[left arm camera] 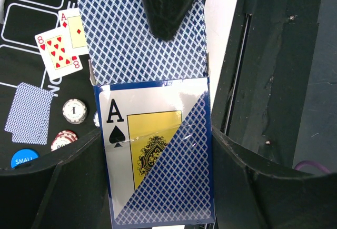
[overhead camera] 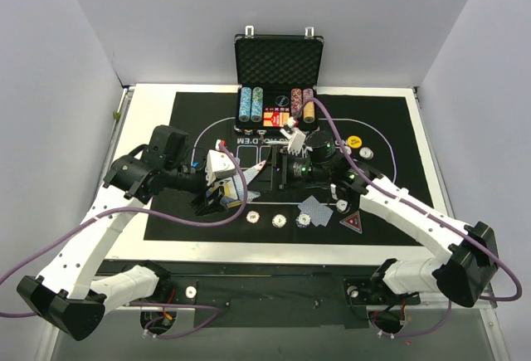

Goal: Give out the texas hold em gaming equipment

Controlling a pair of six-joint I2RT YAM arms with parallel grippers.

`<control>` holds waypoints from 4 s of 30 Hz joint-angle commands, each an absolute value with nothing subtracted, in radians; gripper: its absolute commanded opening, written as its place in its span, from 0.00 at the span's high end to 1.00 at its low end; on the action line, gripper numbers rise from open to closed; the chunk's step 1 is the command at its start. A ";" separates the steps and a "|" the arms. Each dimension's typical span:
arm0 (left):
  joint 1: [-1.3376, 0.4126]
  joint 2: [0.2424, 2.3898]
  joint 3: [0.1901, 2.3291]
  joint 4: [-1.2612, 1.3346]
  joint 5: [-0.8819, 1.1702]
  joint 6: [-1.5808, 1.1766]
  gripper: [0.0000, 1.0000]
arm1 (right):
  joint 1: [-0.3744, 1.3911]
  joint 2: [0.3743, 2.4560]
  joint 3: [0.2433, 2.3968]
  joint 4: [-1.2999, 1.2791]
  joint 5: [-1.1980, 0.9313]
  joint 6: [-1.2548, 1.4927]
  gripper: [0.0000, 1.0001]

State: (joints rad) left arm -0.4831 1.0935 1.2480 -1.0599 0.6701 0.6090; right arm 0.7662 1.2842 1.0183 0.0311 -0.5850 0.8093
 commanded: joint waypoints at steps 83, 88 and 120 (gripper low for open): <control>-0.485 1.060 1.285 -1.032 0.703 0.621 0.95 | 0.802 2.125 1.680 -0.526 0.382 0.297 1.00; -0.485 1.062 1.282 -1.031 0.698 0.621 0.95 | 0.787 2.095 1.618 -0.423 0.229 0.348 1.00; -0.486 1.074 1.284 -1.040 0.701 0.624 0.95 | 0.713 1.806 1.556 -0.313 0.019 0.474 0.45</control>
State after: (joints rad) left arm -0.4835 1.0813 1.2480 -1.0588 0.6701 0.6140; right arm 0.7517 2.0155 1.5757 -0.3531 0.1223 0.3759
